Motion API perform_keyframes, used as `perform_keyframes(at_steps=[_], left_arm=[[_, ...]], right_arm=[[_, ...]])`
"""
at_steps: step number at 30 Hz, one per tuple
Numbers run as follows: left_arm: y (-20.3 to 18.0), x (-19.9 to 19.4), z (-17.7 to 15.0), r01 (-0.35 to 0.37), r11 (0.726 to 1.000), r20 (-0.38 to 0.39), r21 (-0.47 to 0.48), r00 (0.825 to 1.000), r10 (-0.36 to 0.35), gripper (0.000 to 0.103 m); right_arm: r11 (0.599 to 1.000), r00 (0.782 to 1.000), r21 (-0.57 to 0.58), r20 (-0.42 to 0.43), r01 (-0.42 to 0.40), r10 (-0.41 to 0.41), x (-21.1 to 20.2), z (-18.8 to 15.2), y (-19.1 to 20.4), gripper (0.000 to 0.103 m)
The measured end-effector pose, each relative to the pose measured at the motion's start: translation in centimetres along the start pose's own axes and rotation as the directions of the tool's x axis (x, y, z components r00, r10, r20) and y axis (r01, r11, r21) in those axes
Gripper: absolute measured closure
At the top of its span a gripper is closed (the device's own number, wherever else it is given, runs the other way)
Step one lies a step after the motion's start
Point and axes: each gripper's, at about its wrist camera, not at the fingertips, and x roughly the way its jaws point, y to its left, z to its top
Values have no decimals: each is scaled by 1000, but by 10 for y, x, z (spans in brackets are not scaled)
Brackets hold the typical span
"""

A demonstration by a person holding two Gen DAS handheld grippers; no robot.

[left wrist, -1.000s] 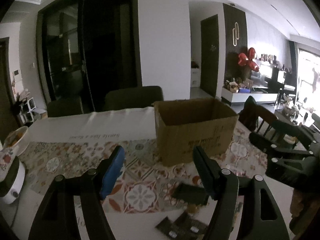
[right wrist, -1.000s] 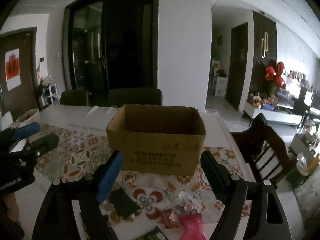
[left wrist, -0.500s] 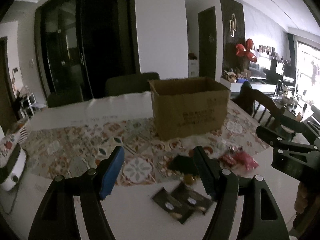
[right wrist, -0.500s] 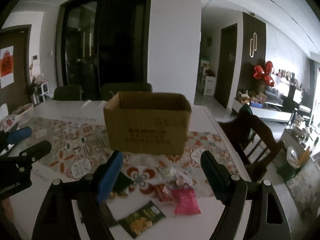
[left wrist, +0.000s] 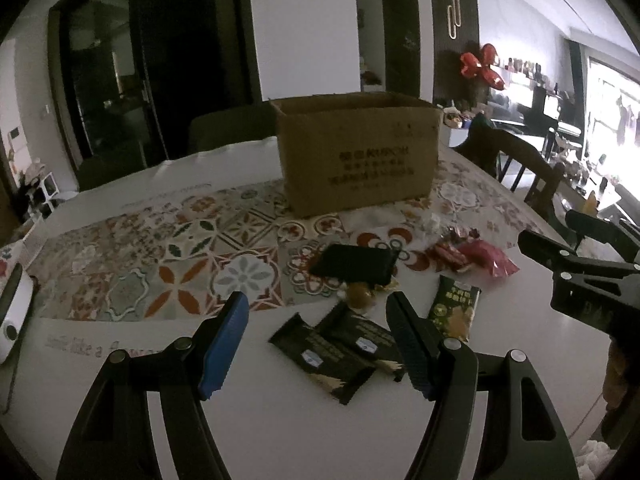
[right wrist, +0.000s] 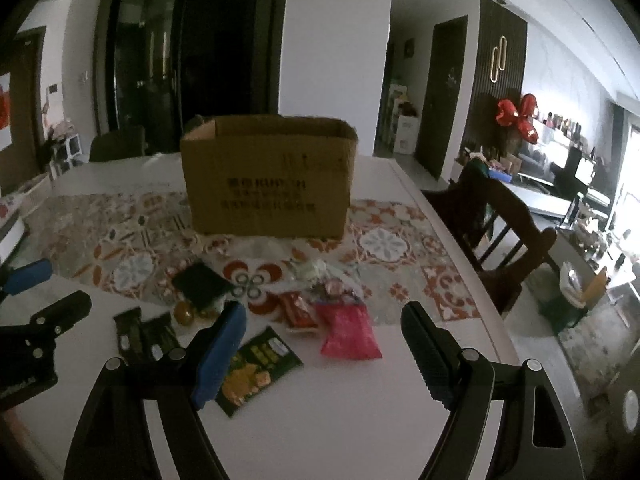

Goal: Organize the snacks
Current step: 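Move both tools back toward the remaining snack pile, then grasp the round brown snack with the left tool while the right tool grasps the red bag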

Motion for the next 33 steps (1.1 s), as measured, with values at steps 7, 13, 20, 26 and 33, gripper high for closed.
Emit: perform_keyframes(at_steps=[7, 13, 20, 26, 33], left_arm=[[-14, 26, 0, 20, 999, -16, 33, 1000, -19, 33], [-24, 50, 1, 34, 998, -60, 49, 998, -31, 33], [-27, 78, 4, 48, 998, -109, 42, 993, -43, 39], [-26, 99, 3, 68, 997, -156, 22, 986, -63, 50], [-25, 115, 2, 90, 996, -189, -1, 978, -89, 63]], right_arm=[[1000, 1000, 21, -13, 22, -22, 18, -7, -14, 23], [999, 999, 53, -54, 5, -3, 42, -10, -26, 23], [997, 996, 73, -87, -14, 20, 67, -11, -32, 23], [994, 994, 111, -109, -19, 32, 88, -10, -37, 23], [993, 991, 114, -132, -19, 34, 101, -13, -34, 23]])
